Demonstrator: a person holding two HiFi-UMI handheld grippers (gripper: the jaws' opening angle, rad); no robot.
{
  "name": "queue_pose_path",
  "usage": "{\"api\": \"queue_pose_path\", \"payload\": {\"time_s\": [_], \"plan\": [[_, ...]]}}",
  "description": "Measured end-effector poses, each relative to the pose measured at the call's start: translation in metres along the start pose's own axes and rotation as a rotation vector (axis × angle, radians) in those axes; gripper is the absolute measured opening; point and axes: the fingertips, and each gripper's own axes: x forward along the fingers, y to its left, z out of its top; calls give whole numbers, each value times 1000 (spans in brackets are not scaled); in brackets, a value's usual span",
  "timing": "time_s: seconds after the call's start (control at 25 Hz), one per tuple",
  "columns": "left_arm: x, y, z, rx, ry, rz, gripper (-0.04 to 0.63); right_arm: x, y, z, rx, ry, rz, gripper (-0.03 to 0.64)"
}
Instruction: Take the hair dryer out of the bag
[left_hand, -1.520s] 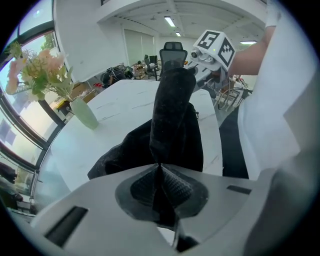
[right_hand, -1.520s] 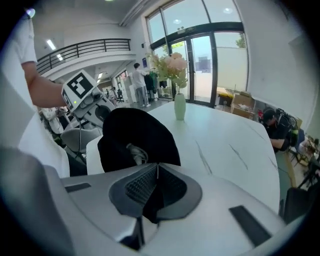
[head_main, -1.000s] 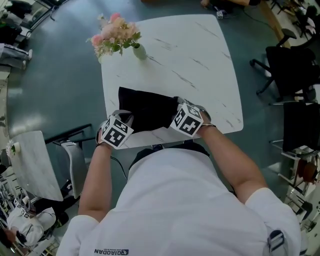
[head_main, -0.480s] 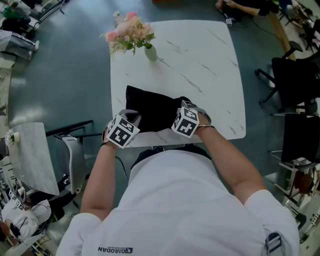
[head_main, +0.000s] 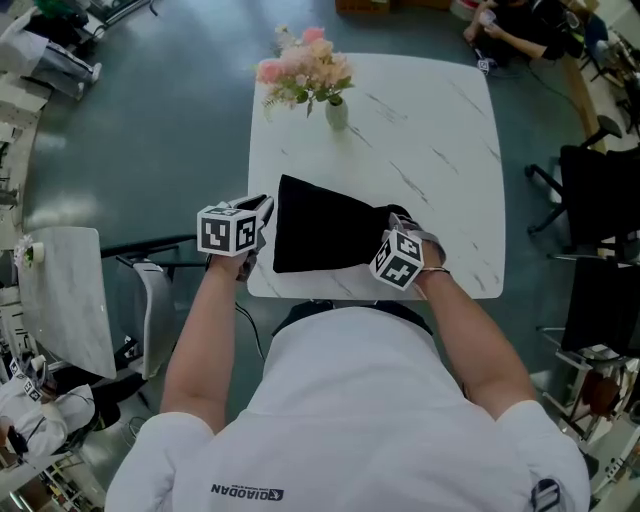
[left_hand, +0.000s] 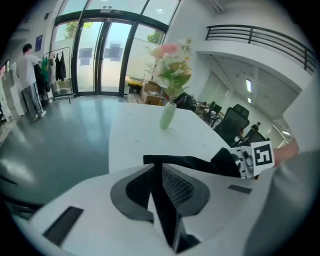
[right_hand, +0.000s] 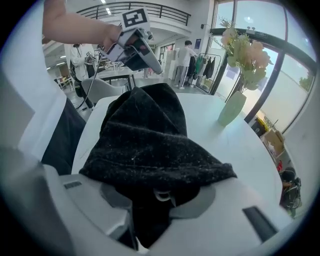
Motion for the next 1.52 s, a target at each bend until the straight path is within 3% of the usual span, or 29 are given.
{"api": "queue_pose_path", "payload": {"time_s": [0.08,0.16,0.32,0.6,0.72,0.8,1.0,1.24,1.52], "plan": [[14,22,-4,-59,44,35,51,0,-8,1,-19,12,-11,173],[29,35,-10,-146,81,31,111,0,-15,1,-34,20,-17,170],[56,38,-15,-325,93,-45,160,2,-19,2,-40,27,-1,170],[84,37,-16,-561,64,-152,166,1,-20,1,-21,34,6,178],[89,41,-20,-560,76,-148,161,1,-21,6,-51,22,-2,248],[89,42,-21,-531,89,-149,145,2,-20,8,-75,15,11,252],[90,34,-21,-464,116,-165,38,11,-17,6,-108,47,45,249],[82,42,-16,-333,93,-86,31,6,-24,6,-2,17,100,206],[74,46,-12,-307,65,-75,31,-2,-27,-3,42,19,87,183]]}}
